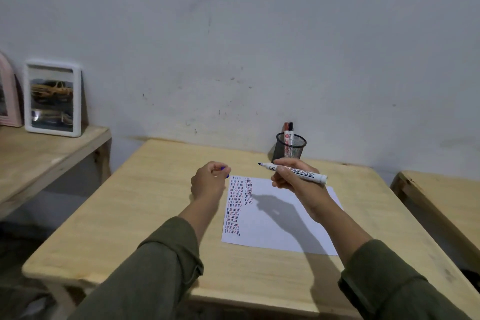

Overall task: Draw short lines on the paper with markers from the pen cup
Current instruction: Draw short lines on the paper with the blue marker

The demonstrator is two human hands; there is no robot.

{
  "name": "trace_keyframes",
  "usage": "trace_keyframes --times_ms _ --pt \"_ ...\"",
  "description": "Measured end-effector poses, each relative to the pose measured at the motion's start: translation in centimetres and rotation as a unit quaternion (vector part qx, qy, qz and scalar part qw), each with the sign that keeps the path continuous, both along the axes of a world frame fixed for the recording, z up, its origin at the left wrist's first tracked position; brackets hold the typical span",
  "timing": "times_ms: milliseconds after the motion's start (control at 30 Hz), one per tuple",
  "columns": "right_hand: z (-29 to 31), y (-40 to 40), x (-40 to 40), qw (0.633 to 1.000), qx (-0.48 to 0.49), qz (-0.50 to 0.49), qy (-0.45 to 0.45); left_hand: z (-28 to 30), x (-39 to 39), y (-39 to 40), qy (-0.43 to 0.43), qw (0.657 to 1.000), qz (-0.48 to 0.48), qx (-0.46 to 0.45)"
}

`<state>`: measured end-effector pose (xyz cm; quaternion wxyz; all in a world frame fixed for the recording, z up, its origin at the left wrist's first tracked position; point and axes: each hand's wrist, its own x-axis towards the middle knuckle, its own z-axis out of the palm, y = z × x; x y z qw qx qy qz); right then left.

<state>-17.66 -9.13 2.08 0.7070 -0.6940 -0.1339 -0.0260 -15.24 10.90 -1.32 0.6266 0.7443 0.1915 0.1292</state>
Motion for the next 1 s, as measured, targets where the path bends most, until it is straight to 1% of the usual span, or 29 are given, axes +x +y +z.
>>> trace_keyframes --times_ms 100,233,300,367,533,667,800,867,1000 --pt "-0.9 0.2 0.4 1.000 0.011 0.002 0.020 -2.4 0.6 0.6 0.024 0.996 -0.012 0.090" --pt "-1.6 0.1 1.1 0.999 0.024 0.001 0.037 -3.5 1.3 0.8 0.034 0.980 -0.022 0.196" --pt "-2.0 0.1 1.4 0.999 0.023 -0.003 0.046 -4.0 1.6 0.6 0.036 0.970 -0.029 0.238" --pt "-2.4 0.2 1.7 0.999 0.015 -0.004 0.051 -4.4 1.9 0.6 0.036 0.965 -0.032 0.258" --pt "-3.1 0.5 2.2 0.998 0.009 0.002 0.056 -5.1 2.2 0.7 0.028 0.963 -0.044 0.266" --pt "-3.9 1.1 2.2 0.997 0.023 -0.020 0.072 -5.1 1.9 0.9 0.020 0.970 -0.049 0.239" --pt "-4.8 1.6 1.8 0.993 0.033 -0.034 0.105 -5.2 0.7 1.3 0.001 0.981 -0.058 0.186" --pt "-5.3 1.9 1.6 0.992 0.029 -0.034 0.122 -5.3 -0.3 1.6 0.003 0.977 -0.070 0.204" --pt "-6.2 2.9 1.0 0.988 0.016 -0.061 0.138 -5.6 -2.3 2.3 0.011 0.957 -0.097 0.275"
